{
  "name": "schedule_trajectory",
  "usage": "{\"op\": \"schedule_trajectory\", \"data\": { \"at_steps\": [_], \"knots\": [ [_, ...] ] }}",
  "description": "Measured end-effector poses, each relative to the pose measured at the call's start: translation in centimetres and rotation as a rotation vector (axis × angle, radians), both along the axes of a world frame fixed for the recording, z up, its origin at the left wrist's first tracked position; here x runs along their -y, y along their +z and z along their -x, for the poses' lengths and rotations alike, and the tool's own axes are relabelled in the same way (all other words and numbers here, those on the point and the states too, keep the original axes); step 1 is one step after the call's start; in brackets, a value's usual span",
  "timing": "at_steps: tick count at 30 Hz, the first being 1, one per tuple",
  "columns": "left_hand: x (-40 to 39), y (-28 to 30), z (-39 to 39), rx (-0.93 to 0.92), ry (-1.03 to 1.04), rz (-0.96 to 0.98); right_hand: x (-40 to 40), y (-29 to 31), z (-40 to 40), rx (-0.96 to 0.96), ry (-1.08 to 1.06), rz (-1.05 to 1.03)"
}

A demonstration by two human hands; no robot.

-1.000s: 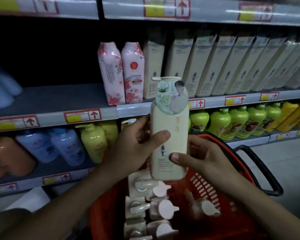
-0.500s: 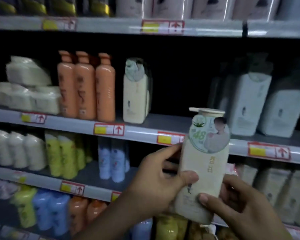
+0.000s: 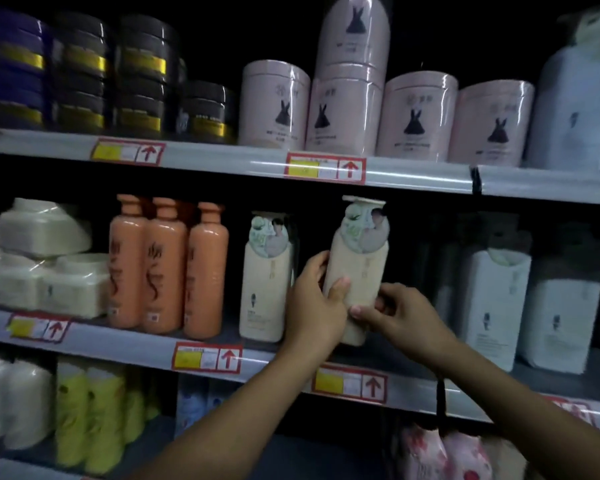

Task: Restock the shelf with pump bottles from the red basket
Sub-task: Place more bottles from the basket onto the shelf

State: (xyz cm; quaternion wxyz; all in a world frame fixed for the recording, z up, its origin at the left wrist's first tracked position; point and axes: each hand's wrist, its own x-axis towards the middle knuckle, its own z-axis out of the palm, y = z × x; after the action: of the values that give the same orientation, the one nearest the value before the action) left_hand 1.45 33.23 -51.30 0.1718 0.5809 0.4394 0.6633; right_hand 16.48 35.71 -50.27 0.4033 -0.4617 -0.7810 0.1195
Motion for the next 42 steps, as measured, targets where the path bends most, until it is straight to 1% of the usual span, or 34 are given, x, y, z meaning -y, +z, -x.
{"op": "schedule_trajectory", "data": {
  "at_steps": [3, 4, 6, 9, 11, 14, 19, 24, 27, 33, 37, 39, 42],
  "knots": [
    [-1.9, -1.1, 0.4, -0.038, 0.013, 0.101, -2.7, -0.6, 0.3, 0.083, -0.045, 0.027],
    [-2.2, -1.6, 0.6, -0.048, -0.01, 0.129, -3.2, -1.2, 0.3, 0.072, -0.04, 0.043],
    [-2.7, -2.5, 0.6, -0.103, -0.038, 0.156, -3.6, -2.4, 0.1, -0.009, -0.007, 0.085],
    [-3.0, -3.1, 0.2, -0.188, 0.063, 0.167, -3.7, -3.5, 0.1, -0.087, 0.005, 0.108],
    [-3.1, -2.7, 0.2, -0.202, 0.159, 0.239, -4.0, -3.6, 0.1, -0.073, -0.047, 0.109],
    [-3.8, -2.7, 0.4, -0.287, 0.245, 0.368, -4.8, -3.8, 0.2, -0.027, -0.132, 0.178],
    [-5.7, -2.6, -0.3, -0.344, 0.341, 0.428, -6.2, -3.8, 1.1, -0.015, -0.196, 0.17],
    [-9.2, -2.0, -0.6, -0.379, 0.338, 0.473, -8.7, -3.7, 2.5, -0.018, -0.256, 0.179],
    [-11.1, -1.8, -0.8, -0.371, 0.335, 0.485, -10.4, -3.6, 3.0, -0.058, -0.275, 0.214],
    [-13.2, -2.2, -0.9, -0.379, 0.353, 0.507, -12.8, -4.1, 4.0, -0.111, -0.297, 0.218],
    [-13.0, -2.1, -1.0, -0.381, 0.333, 0.504, -13.1, -4.1, 3.7, -0.127, -0.292, 0.261],
    [-11.9, -2.0, -1.3, -0.353, 0.344, 0.494, -12.3, -3.7, 3.2, -0.156, -0.279, 0.271],
    [-9.3, -1.3, -2.1, -0.3, 0.325, 0.434, -9.6, -2.6, 2.0, -0.173, -0.248, 0.223]
  ]
}}
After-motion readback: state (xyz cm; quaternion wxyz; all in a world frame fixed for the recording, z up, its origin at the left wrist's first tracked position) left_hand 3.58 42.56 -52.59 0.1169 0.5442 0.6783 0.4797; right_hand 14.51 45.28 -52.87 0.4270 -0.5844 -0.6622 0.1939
